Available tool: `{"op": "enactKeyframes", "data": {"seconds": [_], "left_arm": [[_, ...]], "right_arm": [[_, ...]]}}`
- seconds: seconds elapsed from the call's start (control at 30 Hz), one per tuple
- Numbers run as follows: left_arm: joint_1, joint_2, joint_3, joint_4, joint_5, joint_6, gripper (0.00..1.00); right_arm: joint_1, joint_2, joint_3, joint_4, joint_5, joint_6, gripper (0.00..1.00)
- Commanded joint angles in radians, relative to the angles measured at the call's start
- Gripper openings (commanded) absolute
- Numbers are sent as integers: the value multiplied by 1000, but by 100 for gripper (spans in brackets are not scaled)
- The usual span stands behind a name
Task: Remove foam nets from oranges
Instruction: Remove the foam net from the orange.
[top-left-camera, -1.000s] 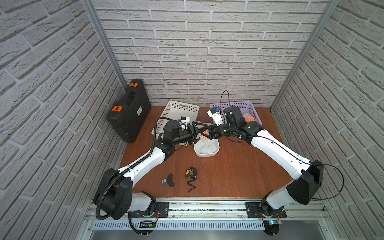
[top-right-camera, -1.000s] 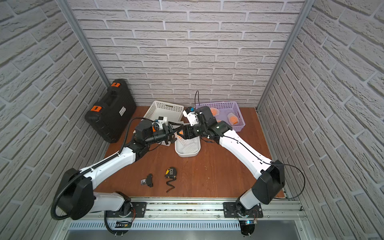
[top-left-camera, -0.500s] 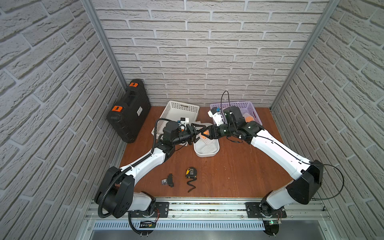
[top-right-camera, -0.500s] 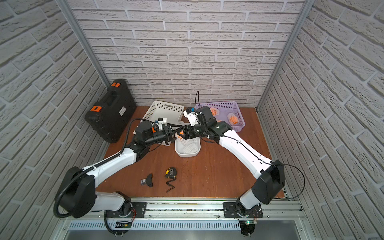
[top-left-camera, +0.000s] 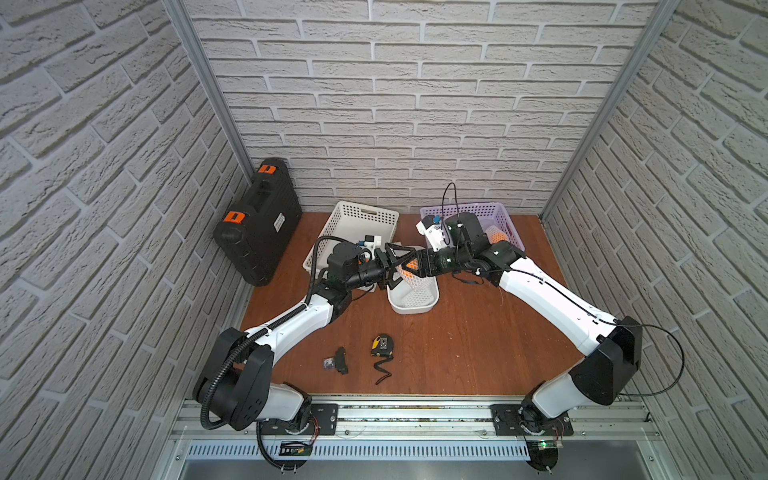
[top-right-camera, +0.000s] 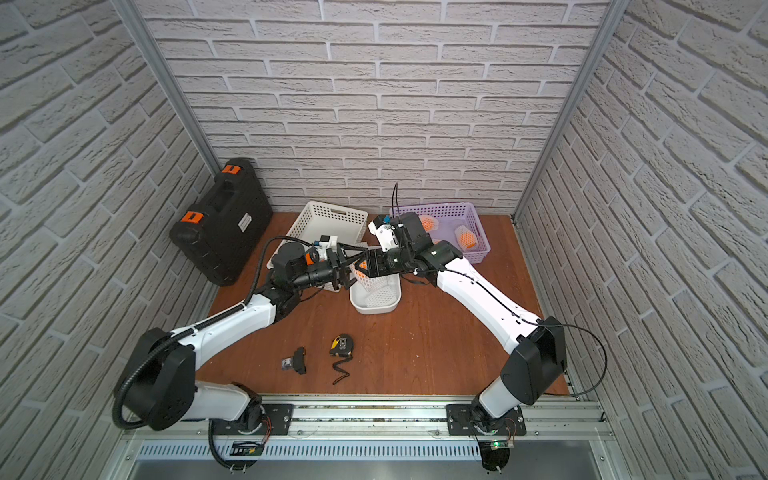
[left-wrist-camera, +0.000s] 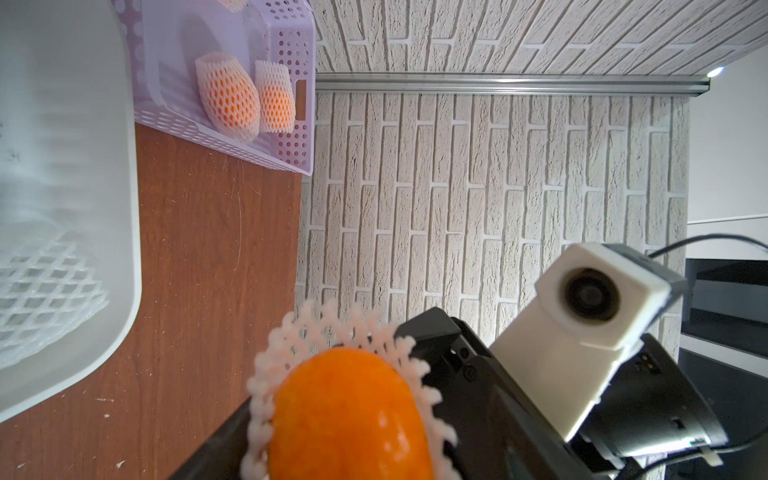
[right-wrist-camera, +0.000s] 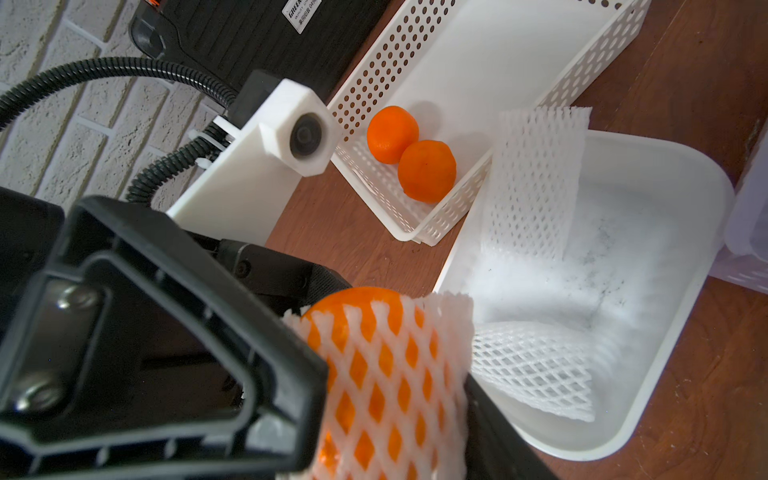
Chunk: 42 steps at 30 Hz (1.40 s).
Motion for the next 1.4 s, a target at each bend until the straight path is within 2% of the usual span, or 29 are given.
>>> {"op": "enactKeyframes", "data": {"seconds": [0.0, 0.3, 0.53, 0.8, 0.87, 1.37], "left_arm": [[-21, 5, -17, 64, 86, 10, 75], [-16, 26, -17, 97, 80, -28, 58], [-11, 33, -75, 232, 26, -143, 51], [9, 44, -146, 383, -34, -234, 51], [19, 43, -163, 403, -47, -251, 51], [50, 38, -209, 455, -64, -293, 51]], "right_arm": [[-7, 8, 26, 105, -6, 25, 57], [-7, -2, 15, 116, -3, 26, 65], [-9, 23, 29, 94, 13, 47, 65], [-10, 74, 49, 100, 6, 106, 66], [-10, 90, 50, 111, -3, 125, 70], [-14, 115, 33, 181, -64, 223, 79]]}}
